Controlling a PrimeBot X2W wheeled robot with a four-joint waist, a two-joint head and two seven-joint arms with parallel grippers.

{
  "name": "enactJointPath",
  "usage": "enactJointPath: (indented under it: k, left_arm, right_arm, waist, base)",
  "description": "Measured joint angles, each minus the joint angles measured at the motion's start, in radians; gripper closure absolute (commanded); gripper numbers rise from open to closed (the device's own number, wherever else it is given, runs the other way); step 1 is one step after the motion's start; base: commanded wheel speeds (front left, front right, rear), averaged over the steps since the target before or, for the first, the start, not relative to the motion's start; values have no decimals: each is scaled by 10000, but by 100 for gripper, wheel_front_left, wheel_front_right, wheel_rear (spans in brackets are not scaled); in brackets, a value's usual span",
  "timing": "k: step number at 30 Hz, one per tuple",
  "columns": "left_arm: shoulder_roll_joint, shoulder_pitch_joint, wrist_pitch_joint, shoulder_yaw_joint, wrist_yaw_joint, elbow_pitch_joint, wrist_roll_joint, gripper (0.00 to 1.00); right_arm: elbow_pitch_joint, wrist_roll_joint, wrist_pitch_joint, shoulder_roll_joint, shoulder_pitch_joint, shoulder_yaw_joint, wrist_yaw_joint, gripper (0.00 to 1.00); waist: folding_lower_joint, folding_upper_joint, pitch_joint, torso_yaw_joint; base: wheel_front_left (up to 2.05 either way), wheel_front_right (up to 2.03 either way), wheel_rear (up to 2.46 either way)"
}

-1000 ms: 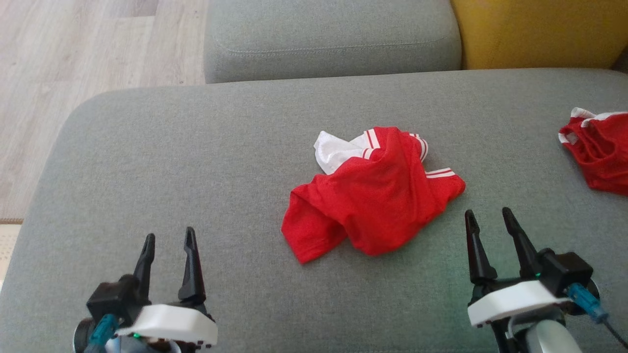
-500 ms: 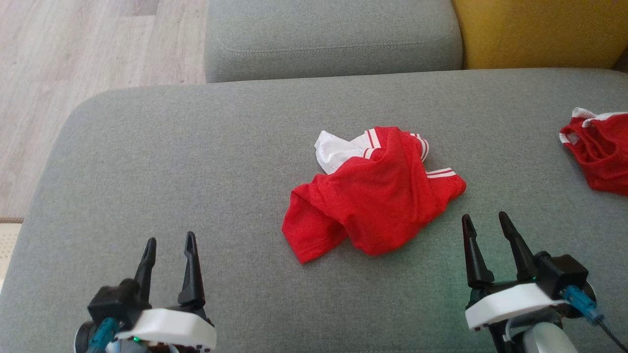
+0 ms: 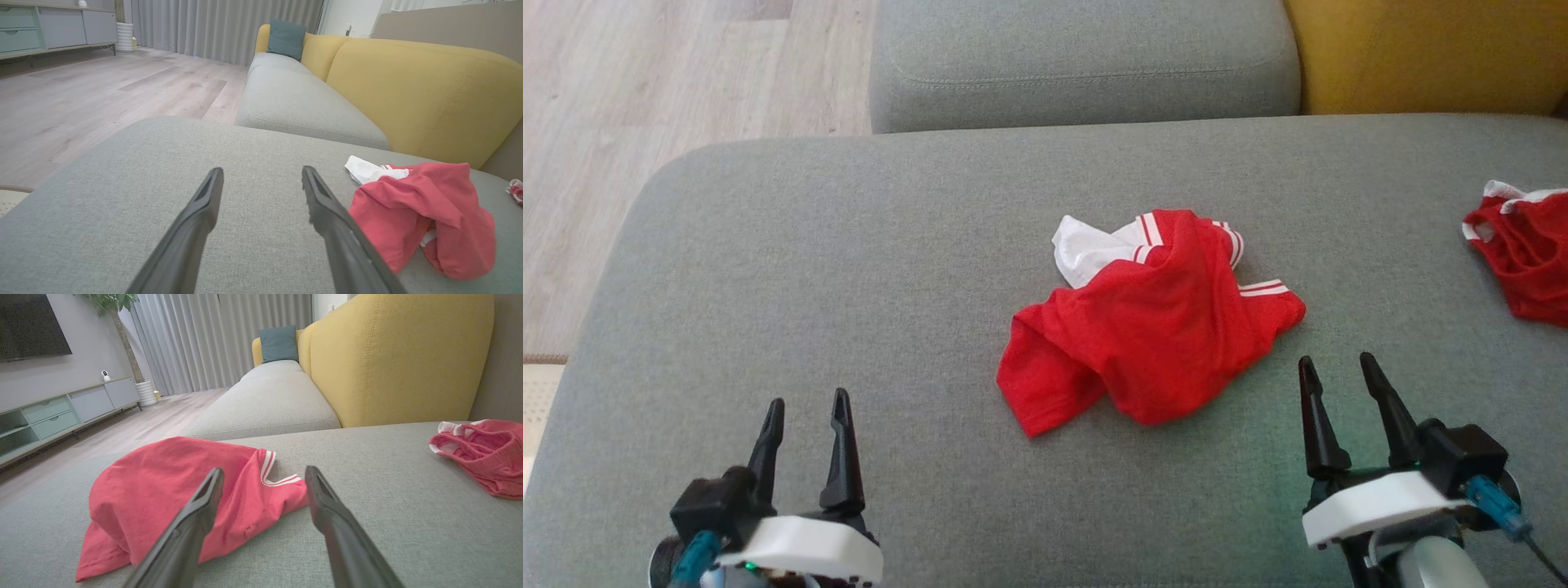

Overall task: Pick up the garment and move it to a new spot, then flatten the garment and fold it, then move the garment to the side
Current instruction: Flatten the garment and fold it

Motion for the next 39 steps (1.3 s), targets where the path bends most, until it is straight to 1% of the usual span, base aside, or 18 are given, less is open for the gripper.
enactJointPath:
  k: [4,8,11,14,19,24,25,29,34,35,36,37,38,39]
  left_arm:
    - [-75,0,0,132,-163,33,67,0]
    - [-178,0,-2,173,-207,36,115,0]
    - [-234,-7,0,169,-263,38,245,0]
    - [-263,-28,0,153,-341,48,263,0]
    - [-374,-247,0,117,-418,96,349,0]
    - [-502,-576,-2,88,-451,121,353,0]
    - [-502,-576,-2,88,-451,121,353,0]
    - [-531,-661,-2,54,-476,203,366,0]
    - [-556,-661,-2,54,-477,242,445,0]
    - [-560,-661,-2,54,-481,242,445,0]
    - [-564,-661,-2,54,-508,244,447,0]
    - [-566,-661,-2,54,-508,247,453,0]
    - [-568,-661,-2,54,-508,247,453,0]
    - [-570,-660,-2,54,-508,253,453,0]
  right_arm:
    - [10,-73,6,0,-37,-73,0,0]
    - [23,-366,71,2,-263,-230,0,0]
    - [90,-771,347,2,-817,-464,0,0]
    - [416,-1246,840,2,-1469,-882,0,0]
    - [1559,-1835,1360,0,-2170,-1705,0,0]
    - [3135,-2395,1465,0,-2970,-2454,0,0]
    - [3135,-2395,1465,0,-2970,-2454,0,0]
    - [4251,-2617,1461,-2,-3667,-2884,0,0]
    - [5519,-2458,1524,-2,-4255,-2932,0,0]
    - [5687,-2464,1521,-2,-4344,-2947,0,15]
    - [5818,-2483,1505,-8,-4421,-2961,0,51]
    - [5952,-2535,1503,-13,-4521,-2968,0,68]
    - [6073,-2545,1488,-21,-4625,-2961,0,100]
    - [6195,-2545,1461,-31,-4741,-2961,0,100]
  waist:
    - [0,0,55,60]
    - [0,0,164,145]
    - [0,0,320,238]
    - [0,0,505,363]
    - [0,0,902,641]
    - [0,0,1302,1003]
    - [0,0,1302,1003]
    - [0,0,1536,1263]
    - [0,0,1641,1426]
    - [0,0,1643,1436]
    - [0,1,1640,1445]
    - [0,0,1632,1452]
    - [0,0,1620,1461]
    - [0,0,1608,1468]
  base:
    - [0,0,0]
    - [0,0,0]
    - [0,0,0]
    - [0,0,0]
    - [0,0,0]
    - [0,0,0]
    - [0,0,0]
    - [0,0,0]
    - [0,0,0]
    - [0,0,0]
    - [0,0,0]
    - [0,0,0]
    - [0,0,0]
    - [0,0,0]
